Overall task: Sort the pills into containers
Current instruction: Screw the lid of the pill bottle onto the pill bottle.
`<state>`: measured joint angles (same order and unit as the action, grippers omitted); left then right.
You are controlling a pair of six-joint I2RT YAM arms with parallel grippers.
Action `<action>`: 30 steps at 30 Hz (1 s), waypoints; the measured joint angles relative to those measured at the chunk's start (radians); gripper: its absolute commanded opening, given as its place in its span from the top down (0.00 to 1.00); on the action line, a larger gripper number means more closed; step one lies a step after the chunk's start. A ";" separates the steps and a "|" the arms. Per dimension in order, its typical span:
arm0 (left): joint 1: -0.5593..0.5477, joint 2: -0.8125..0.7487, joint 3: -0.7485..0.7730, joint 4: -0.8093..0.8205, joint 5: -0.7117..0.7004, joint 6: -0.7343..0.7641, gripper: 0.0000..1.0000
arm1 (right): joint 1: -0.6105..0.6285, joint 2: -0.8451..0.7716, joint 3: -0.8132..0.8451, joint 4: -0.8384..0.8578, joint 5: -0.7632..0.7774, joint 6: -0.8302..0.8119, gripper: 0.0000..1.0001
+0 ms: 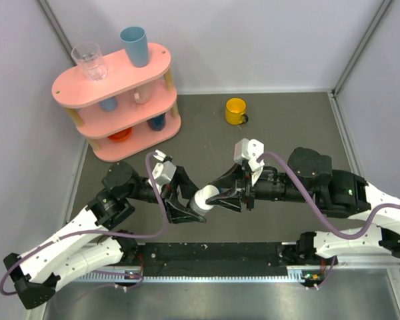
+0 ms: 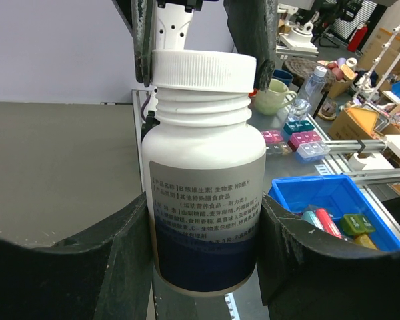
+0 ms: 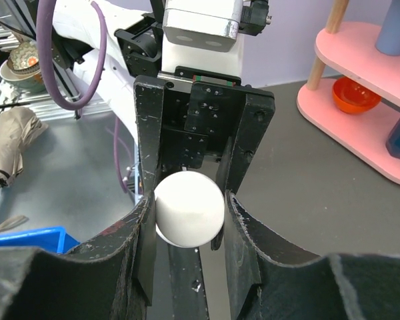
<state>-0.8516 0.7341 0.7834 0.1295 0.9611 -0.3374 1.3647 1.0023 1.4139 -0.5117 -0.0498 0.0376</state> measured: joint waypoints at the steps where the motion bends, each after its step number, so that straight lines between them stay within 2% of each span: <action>1: 0.000 -0.001 0.000 -0.002 0.002 0.001 1.00 | -0.001 0.001 0.000 0.001 -0.007 0.001 1.00; 12: -0.002 -0.012 0.002 -0.054 0.027 0.069 1.00 | -0.048 0.017 -0.007 -0.008 -0.147 0.041 1.00; 20: -0.008 -0.014 0.008 -0.096 0.021 0.097 1.00 | -0.053 0.019 -0.018 -0.011 -0.177 0.056 1.00; 30: -0.015 -0.039 0.008 -0.109 -0.121 0.105 1.00 | -0.064 0.021 -0.026 0.016 -0.114 0.081 1.00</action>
<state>-0.8669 0.6949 0.7914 0.0208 0.8398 -0.2329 1.3003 1.0229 1.3880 -0.4957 -0.1638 0.1184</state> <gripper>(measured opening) 0.576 0.364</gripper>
